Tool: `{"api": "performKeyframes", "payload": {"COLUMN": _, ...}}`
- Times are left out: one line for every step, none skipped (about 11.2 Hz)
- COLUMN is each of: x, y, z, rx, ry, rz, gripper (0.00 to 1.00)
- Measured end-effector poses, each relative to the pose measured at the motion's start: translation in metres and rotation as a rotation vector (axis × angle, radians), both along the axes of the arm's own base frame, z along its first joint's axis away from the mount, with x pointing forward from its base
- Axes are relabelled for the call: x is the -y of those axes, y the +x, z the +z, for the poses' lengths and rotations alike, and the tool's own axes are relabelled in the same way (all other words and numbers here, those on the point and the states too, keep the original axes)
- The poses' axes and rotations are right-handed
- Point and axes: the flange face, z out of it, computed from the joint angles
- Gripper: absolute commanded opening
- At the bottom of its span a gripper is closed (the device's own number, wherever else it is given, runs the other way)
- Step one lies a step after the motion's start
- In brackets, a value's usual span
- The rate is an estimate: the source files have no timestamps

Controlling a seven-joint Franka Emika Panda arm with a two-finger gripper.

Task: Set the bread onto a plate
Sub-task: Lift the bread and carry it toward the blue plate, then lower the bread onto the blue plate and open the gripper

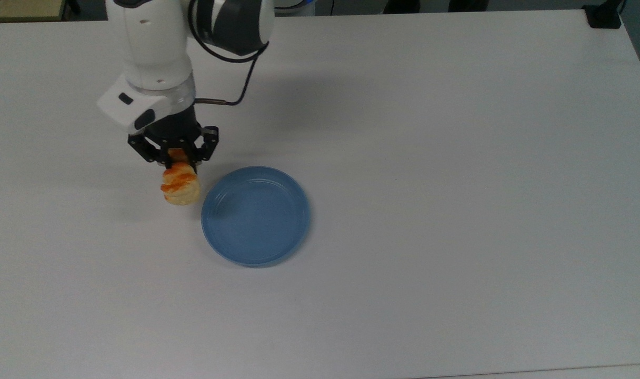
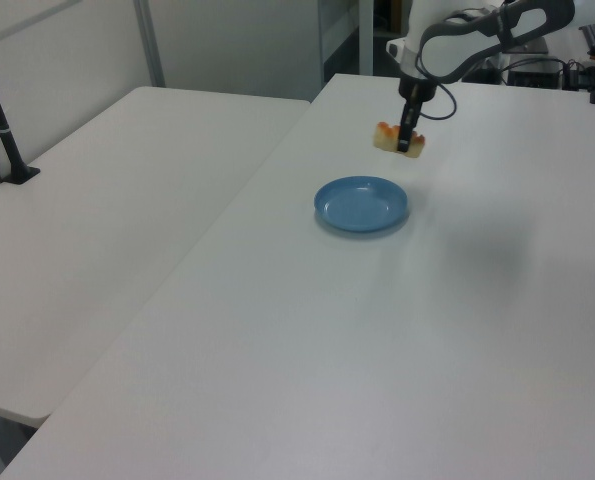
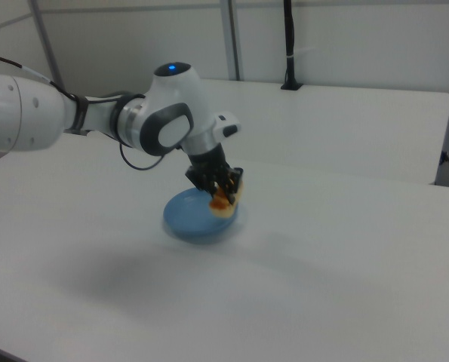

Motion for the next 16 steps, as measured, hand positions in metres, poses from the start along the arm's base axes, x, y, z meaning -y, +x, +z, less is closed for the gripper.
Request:
{"api": "performKeyframes", "payload": {"x": -0.025, "y": 0.009, "z": 0.006, "rx": 0.021, "ry": 0.017, "rz": -0.008, "gripper": 0.39}}
{"api": "performKeyframes", "payload": {"x": -0.046, "y": 0.016, "z": 0.008, "rx": 0.032, "ry": 0.029, "rz": -0.012, "gripper": 0.39}}
{"api": "performKeyframes", "payload": {"x": -0.062, "y": 0.019, "z": 0.005, "rx": 0.031, "ry": 0.037, "rz": -0.01, "gripper": 0.39}}
{"api": "performKeyframes", "payload": {"x": -0.076, "y": 0.023, "z": -0.002, "rx": 0.022, "ry": 0.043, "rz": -0.004, "gripper": 0.39}}
{"api": "performKeyframes", "payload": {"x": -0.089, "y": 0.026, "z": -0.012, "rx": 0.011, "ry": 0.048, "rz": 0.0, "gripper": 0.39}}
{"api": "performKeyframes", "payload": {"x": -0.095, "y": 0.029, "z": -0.023, "rx": -0.002, "ry": 0.047, "rz": -0.005, "gripper": 0.4}}
{"api": "performKeyframes", "payload": {"x": -0.099, "y": 0.032, "z": -0.035, "rx": -0.017, "ry": 0.044, "rz": -0.013, "gripper": 0.48}}
{"api": "performKeyframes", "payload": {"x": -0.104, "y": 0.036, "z": -0.044, "rx": -0.025, "ry": 0.042, "rz": -0.017, "gripper": 0.72}}
{"api": "performKeyframes", "payload": {"x": -0.11, "y": 0.04, "z": -0.05, "rx": -0.027, "ry": 0.041, "rz": -0.022, "gripper": 1.0}}
{"api": "performKeyframes", "payload": {"x": -0.114, "y": 0.044, "z": -0.054, "rx": -0.027, "ry": 0.039, "rz": -0.027, "gripper": 1.0}}
{"api": "performKeyframes", "payload": {"x": -0.114, "y": 0.046, "z": -0.055, "rx": -0.025, "ry": 0.039, "rz": -0.038, "gripper": 1.0}}
{"api": "performKeyframes", "payload": {"x": -0.114, "y": 0.047, "z": -0.055, "rx": -0.023, "ry": 0.041, "rz": -0.045, "gripper": 1.0}}
{"api": "performKeyframes", "payload": {"x": -0.114, "y": 0.048, "z": -0.052, "rx": -0.018, "ry": 0.042, "rz": -0.05, "gripper": 1.0}}
{"api": "performKeyframes", "payload": {"x": -0.115, "y": 0.05, "z": -0.048, "rx": -0.008, "ry": 0.042, "rz": -0.05, "gripper": 1.0}}
{"api": "performKeyframes", "payload": {"x": -0.115, "y": 0.051, "z": -0.042, "rx": 0.001, "ry": 0.043, "rz": -0.051, "gripper": 1.0}}
{"api": "performKeyframes", "payload": {"x": -0.114, "y": 0.051, "z": -0.035, "rx": -0.002, "ry": 0.045, "rz": -0.055, "gripper": 1.0}}
